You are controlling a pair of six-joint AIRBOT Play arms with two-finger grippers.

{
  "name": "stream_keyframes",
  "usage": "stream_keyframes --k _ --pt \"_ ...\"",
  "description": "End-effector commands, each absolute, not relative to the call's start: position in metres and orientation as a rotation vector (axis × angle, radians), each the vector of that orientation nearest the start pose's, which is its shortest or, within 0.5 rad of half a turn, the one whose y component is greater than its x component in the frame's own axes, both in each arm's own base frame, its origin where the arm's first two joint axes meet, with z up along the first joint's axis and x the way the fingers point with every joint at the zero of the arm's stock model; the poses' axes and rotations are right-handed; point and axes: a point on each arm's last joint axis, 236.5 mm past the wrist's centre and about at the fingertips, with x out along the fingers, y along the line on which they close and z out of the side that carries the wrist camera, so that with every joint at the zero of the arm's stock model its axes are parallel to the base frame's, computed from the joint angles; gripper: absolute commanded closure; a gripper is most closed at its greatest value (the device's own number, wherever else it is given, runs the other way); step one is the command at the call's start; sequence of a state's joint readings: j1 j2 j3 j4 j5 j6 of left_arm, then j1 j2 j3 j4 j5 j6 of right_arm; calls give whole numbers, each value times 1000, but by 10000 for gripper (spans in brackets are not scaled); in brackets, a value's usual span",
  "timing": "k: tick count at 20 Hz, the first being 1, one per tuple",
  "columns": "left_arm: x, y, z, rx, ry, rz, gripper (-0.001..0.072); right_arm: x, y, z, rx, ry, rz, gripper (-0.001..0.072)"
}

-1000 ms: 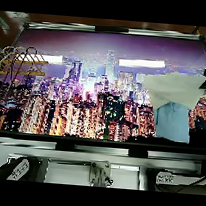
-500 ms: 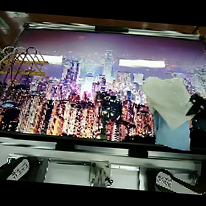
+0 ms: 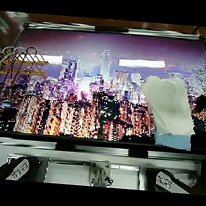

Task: Fold the shirts.

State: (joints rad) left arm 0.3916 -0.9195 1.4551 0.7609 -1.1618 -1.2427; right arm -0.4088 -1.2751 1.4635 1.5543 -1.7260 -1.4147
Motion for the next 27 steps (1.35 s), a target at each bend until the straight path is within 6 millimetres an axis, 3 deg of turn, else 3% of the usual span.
stream_keyframes --k 1,3,4,5,6,7,8,9,10,13,19,27 --pt "379 -17 307 -213 471 -311 680 387 -135 183 382 992 -322 113" --pt "391 -16 263 -148 618 -239 680 435 -103 234 374 760 -197 113" --pt "396 -17 234 -102 715 -199 680 446 -81 238 317 740 -146 113" --pt "399 -22 200 -34 833 -172 679 450 -54 226 219 794 -96 113" --pt "397 -30 165 50 964 -162 676 447 -30 201 115 901 -76 113" --pt "391 -39 134 144 1086 -171 584 440 -12 173 38 1019 -74 113" --pt "382 -47 106 235 1205 -177 277 432 4 145 -10 1138 -62 105" --pt "375 -50 86 288 1294 -155 21 425 19 123 -28 1231 -34 87" --pt "370 -50 71 327 1364 -125 -6 418 31 106 -35 1308 -9 86" --pt "365 -51 55 319 1436 -95 -6 403 43 88 -66 1415 13 87" --pt "378 -60 55 287 1381 -118 -5 403 44 88 -70 1412 16 87" --pt "378 -63 55 282 1377 -127 -6 403 44 88 -71 1412 15 87"
